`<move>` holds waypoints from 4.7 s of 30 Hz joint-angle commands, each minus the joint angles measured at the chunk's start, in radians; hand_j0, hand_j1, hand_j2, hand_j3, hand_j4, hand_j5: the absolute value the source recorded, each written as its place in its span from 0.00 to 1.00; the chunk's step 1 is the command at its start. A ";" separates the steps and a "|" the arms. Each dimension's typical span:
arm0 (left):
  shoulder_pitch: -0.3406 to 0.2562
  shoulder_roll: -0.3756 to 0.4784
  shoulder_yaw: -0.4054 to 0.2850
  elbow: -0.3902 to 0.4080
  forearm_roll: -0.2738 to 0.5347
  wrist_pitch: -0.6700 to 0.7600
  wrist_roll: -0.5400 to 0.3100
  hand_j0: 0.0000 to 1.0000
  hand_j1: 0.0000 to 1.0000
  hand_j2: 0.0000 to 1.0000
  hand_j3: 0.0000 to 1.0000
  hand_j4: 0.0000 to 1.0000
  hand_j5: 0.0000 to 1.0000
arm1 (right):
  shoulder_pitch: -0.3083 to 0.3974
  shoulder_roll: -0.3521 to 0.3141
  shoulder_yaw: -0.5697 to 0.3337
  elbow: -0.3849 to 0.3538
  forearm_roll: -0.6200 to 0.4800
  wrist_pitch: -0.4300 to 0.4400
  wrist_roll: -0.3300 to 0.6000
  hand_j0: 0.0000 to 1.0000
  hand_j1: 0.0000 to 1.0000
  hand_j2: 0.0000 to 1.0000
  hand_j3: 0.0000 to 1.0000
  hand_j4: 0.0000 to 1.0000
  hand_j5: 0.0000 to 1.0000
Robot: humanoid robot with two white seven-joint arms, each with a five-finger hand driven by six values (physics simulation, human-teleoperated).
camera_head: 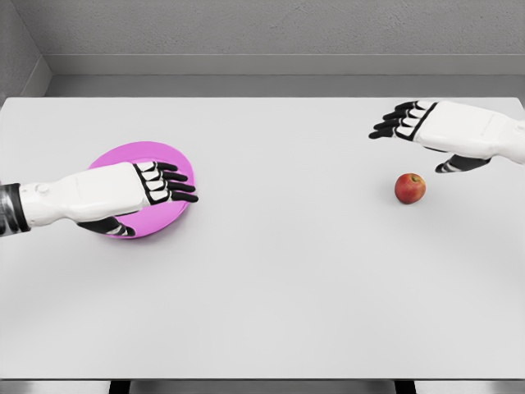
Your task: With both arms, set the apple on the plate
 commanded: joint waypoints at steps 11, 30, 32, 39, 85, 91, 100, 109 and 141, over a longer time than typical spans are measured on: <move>-0.017 -0.001 0.002 0.008 0.007 0.001 -0.041 1.00 1.00 1.00 1.00 1.00 1.00 | 0.060 -0.126 -0.034 0.015 -0.326 0.002 0.144 1.00 1.00 1.00 1.00 1.00 1.00; -0.031 -0.014 -0.004 0.047 0.007 0.001 -0.075 1.00 1.00 1.00 1.00 1.00 1.00 | 0.061 -0.008 0.048 0.228 -0.367 0.026 0.144 1.00 1.00 1.00 1.00 1.00 1.00; -0.032 -0.013 -0.004 0.047 0.007 0.001 -0.075 1.00 1.00 1.00 1.00 1.00 1.00 | 0.060 0.022 0.048 0.262 -0.327 0.026 0.144 1.00 1.00 1.00 1.00 1.00 1.00; -0.034 -0.014 -0.006 0.047 0.007 0.001 -0.076 1.00 1.00 1.00 1.00 1.00 1.00 | 0.035 0.085 0.051 0.347 -0.289 0.026 0.144 1.00 1.00 1.00 1.00 1.00 1.00; -0.040 -0.033 -0.004 0.047 0.007 0.001 -0.131 1.00 1.00 1.00 1.00 1.00 1.00 | -0.037 0.233 0.082 0.558 -0.169 0.021 0.144 1.00 1.00 1.00 1.00 1.00 1.00; -0.040 -0.033 -0.004 0.047 0.007 0.001 -0.131 1.00 1.00 1.00 1.00 1.00 1.00 | -0.037 0.243 0.082 0.558 -0.171 0.021 0.144 0.82 0.82 0.82 0.82 0.82 0.82; -0.040 -0.033 -0.004 0.049 0.007 0.001 -0.131 1.00 1.00 1.00 1.00 1.00 1.00 | -0.035 0.243 0.082 0.561 -0.169 0.018 0.144 0.55 0.55 0.55 0.55 0.55 0.55; -0.041 -0.033 -0.004 0.049 0.007 0.001 -0.131 1.00 1.00 1.00 1.00 1.00 1.00 | -0.035 0.266 0.081 0.561 -0.172 0.002 0.144 0.37 0.37 0.37 0.37 0.37 0.37; -0.198 -0.254 -0.145 0.064 0.000 0.001 -0.200 1.00 1.00 1.00 1.00 1.00 1.00 | -0.021 0.329 -0.208 0.589 -0.269 0.002 0.144 1.00 1.00 1.00 1.00 1.00 1.00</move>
